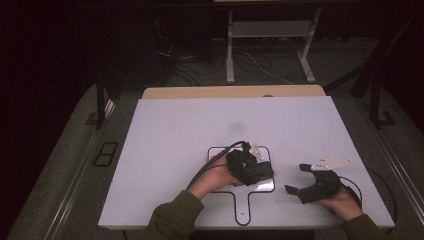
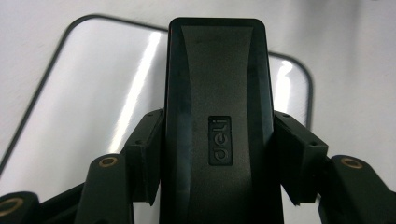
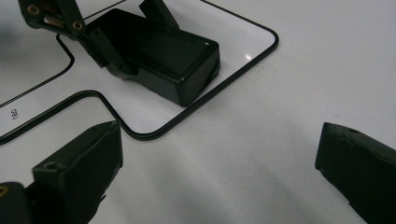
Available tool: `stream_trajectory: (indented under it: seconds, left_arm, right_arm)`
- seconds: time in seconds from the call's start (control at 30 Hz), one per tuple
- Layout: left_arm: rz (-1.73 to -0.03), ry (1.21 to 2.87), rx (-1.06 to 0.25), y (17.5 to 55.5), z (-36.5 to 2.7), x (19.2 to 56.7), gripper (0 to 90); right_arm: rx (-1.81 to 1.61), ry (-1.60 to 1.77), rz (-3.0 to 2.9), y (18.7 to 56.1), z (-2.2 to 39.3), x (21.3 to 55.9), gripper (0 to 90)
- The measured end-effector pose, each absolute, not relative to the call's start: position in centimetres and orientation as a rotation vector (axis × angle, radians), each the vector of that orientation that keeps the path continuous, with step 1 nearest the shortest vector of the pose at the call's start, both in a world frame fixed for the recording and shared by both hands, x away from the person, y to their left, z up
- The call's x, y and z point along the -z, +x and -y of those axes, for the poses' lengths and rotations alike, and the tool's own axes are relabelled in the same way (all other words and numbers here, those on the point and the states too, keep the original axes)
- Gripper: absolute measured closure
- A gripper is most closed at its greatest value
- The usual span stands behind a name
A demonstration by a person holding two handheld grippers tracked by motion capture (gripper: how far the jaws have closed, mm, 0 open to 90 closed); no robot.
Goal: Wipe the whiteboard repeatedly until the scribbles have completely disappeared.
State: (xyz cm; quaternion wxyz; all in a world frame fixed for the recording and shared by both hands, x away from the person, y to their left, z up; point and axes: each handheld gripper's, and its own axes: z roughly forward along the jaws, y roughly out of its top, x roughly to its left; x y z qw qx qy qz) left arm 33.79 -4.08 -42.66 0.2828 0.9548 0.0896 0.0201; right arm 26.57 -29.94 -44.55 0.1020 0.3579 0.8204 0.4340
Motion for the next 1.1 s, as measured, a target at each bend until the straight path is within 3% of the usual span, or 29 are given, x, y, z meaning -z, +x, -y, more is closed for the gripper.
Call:
stream_trajectory:
  seconds: [0.33,0.63,1.1]
  left_arm:
    - [-0.275,2.55,-0.075,35.4,4.0,42.7,39.6]
    - [-0.224,2.563,-0.064,33.9,5.0,42.7,39.6]
    - [-0.248,2.563,-0.083,34.9,5.0,42.7,39.6]
  right_arm:
    - [-1.289,1.067,-2.413,26.5,30.0,44.5,0.0]
    - [-1.285,1.065,-2.415,26.6,30.0,44.5,0.0]
    - [-1.289,1.063,-2.41,26.5,30.1,44.4,0.0]
